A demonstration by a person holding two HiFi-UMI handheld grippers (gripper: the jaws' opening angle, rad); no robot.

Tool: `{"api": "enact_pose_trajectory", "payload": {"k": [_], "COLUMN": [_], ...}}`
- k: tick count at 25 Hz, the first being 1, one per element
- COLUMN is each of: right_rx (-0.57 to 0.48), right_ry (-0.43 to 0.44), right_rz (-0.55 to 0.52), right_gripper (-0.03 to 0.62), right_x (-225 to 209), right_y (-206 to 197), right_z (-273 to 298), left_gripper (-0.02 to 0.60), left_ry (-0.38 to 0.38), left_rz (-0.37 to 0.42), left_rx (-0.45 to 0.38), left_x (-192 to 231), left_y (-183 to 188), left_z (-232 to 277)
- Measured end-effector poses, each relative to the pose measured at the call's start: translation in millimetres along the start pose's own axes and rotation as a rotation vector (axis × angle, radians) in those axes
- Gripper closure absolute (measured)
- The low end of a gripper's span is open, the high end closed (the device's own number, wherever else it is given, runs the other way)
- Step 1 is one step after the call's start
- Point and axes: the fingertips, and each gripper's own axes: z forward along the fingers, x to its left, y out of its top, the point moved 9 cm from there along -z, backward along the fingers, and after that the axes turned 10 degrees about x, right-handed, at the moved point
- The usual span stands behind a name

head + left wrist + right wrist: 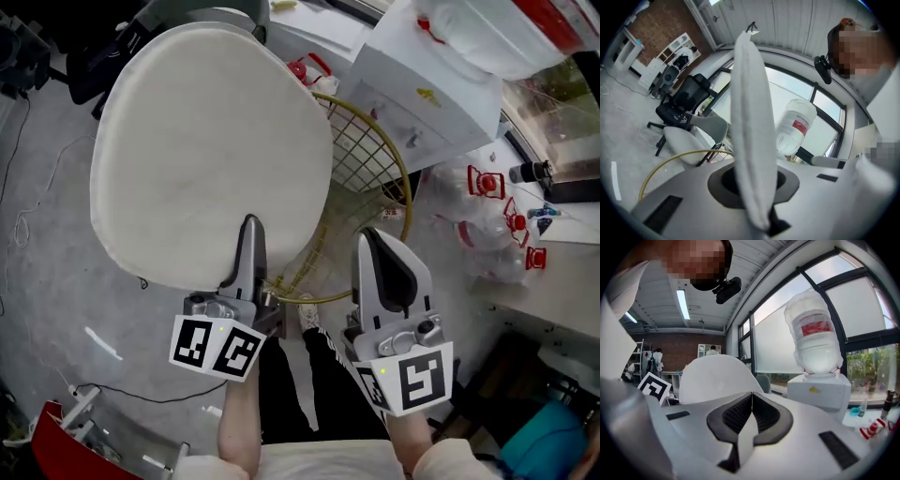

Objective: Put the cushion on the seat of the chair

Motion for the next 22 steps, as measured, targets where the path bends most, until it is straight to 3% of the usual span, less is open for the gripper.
{"api": "enact_pose_trajectory", "payload": {"k": [6, 10, 13, 17, 22], "right_rx": [0.126, 0.143, 0.164, 0.182, 0.191], "right_ry": [0.040, 0.077, 0.109, 0.172, 0.226], "right_rz": [-0.021, -0.042, -0.043, -0.002, 0.021], "right_gripper": [0.577, 0.577, 0.577, 0.577, 0.577], "right_x": [8, 16, 19, 24, 32], "right_y": [-60, -84, -100, -118, -123], "right_z": [8, 17, 19, 21, 25], "left_gripper": [0.526, 0.526, 0.526, 0.526, 0.526], "left_ry": [-0.087, -0.115, -0.138, -0.187, -0.259], "left_rz": [-0.212, -0.343, -0.427, -0.489, -0.637], "left_rx": [0.068, 0.067, 0.113, 0.216, 0.239], "left_x": [46, 76, 94, 112, 132], "left_y": [-77, -119, -149, -179, -204], "left_z": [10, 17, 19, 19, 19]}}
